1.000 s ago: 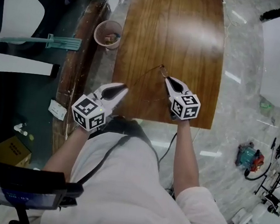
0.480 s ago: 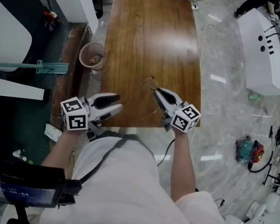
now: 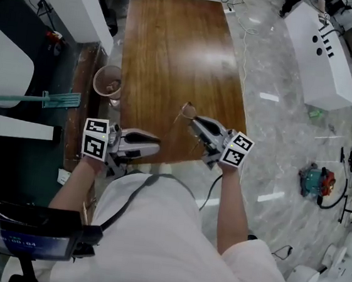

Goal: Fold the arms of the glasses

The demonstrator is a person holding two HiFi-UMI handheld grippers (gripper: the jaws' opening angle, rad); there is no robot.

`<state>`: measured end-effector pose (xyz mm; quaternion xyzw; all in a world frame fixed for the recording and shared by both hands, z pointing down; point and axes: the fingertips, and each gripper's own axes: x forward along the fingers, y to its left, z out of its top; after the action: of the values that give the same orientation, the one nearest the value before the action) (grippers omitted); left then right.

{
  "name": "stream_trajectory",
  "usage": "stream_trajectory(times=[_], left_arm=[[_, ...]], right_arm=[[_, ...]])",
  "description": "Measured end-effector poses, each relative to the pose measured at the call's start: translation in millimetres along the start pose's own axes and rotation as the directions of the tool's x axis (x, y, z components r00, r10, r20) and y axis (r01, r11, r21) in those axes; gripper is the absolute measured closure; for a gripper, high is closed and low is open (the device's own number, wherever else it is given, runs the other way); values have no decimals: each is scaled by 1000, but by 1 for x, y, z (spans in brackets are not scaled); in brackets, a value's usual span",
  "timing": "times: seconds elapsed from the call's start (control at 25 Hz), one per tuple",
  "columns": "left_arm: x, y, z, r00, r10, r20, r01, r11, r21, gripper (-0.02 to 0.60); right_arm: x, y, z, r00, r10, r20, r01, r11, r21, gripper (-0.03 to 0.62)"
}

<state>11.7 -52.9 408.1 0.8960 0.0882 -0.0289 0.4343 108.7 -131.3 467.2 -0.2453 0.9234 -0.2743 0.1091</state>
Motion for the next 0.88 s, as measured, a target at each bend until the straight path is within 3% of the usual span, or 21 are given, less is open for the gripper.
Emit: stream_trajectory(times=[0.04,0.24,0.52,0.68,0.88], left_arm=[[3,-1,-4,1000,-8,-16,8,1000,1,545],[16,6,-15,998,27,-50,-27,1000,16,555],[34,35,-34,977,185,-109,-169,975,146,552],[38,48,-41,953,279,-121,-256,951,176,543],[24,46,-42,942,322,-97,-303,937,171,513]], right_arm=[[1,2,0,1000,8,7,-8,1000,5,562],[4,13,10,994,18,108,-27,995,91,560],[27,38,10,962,-11,272,-81,943,323,562],[34,50,9,960,-15,279,-82,939,334,562],[29,46,9,955,-43,295,-61,940,335,562]])
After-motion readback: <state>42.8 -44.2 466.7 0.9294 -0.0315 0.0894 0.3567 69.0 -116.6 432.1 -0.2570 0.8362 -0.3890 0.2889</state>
